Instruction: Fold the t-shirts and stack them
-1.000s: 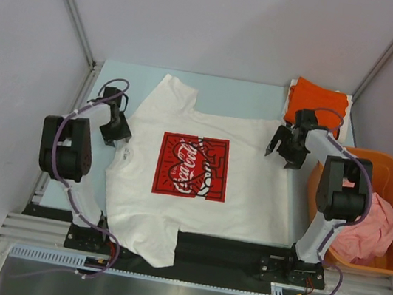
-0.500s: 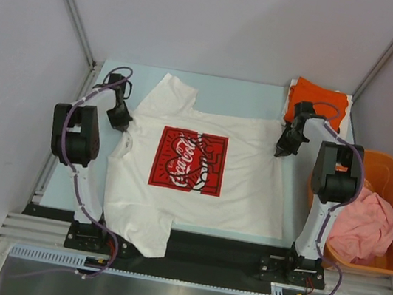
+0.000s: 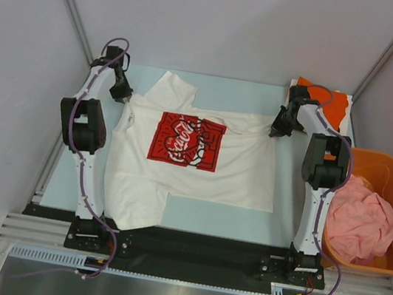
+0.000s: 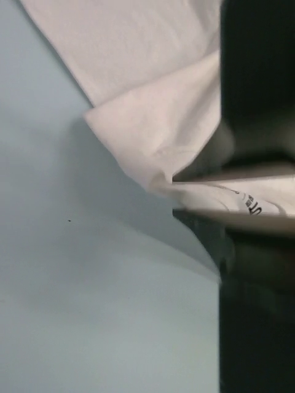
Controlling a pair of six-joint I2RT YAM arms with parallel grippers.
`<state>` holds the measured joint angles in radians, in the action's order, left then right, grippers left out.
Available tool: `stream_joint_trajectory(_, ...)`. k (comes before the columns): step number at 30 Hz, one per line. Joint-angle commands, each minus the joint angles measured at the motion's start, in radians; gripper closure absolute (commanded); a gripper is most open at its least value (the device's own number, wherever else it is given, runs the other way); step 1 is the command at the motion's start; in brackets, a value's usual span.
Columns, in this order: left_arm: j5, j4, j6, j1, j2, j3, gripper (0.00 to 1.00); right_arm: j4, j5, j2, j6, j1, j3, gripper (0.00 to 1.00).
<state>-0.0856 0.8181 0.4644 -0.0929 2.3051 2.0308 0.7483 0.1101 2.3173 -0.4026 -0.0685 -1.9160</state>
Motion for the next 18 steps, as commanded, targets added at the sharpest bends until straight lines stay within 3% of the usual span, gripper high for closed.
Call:
stream_joint_trajectory(1, 0.030, 0.050, 0.006, -0.013, -0.080, 0.024, 0.61, -0.026, -0.010, -0.039, -0.016, -0.007, -0.014, 0.87)
stream_joint_trajectory(2, 0.027, 0.038, 0.008, -0.013, -0.113, -0.006, 0.52, -0.046, -0.007, -0.058, -0.015, -0.008, 0.012, 0.80)
stream_joint_trajectory(3, 0.018, 0.027, 0.007, -0.013, -0.151, -0.039, 0.36, -0.058, -0.004, -0.080, -0.013, -0.008, 0.058, 0.72)
stream_joint_trajectory(4, 0.011, -0.003, 0.008, -0.014, -0.246, -0.126, 0.29, -0.066, 0.000, -0.123, -0.013, -0.010, 0.084, 0.58)
stream_joint_trajectory(7, -0.028, -0.049, 0.007, -0.013, -0.398, -0.304, 0.11, -0.087, 0.008, -0.212, -0.008, -0.011, 0.162, 0.36)
stream_joint_trajectory(13, -0.046, -0.079, 0.008, -0.013, -0.794, -0.691, 0.11, -0.092, 0.013, -0.389, 0.002, -0.020, 0.300, 0.26)
stream_joint_trajectory(18, -0.002, -0.048, 0.059, 0.002, -1.095, -0.953, 0.16, -0.148, 0.025, -0.644, -0.045, -0.028, 0.631, 0.26)
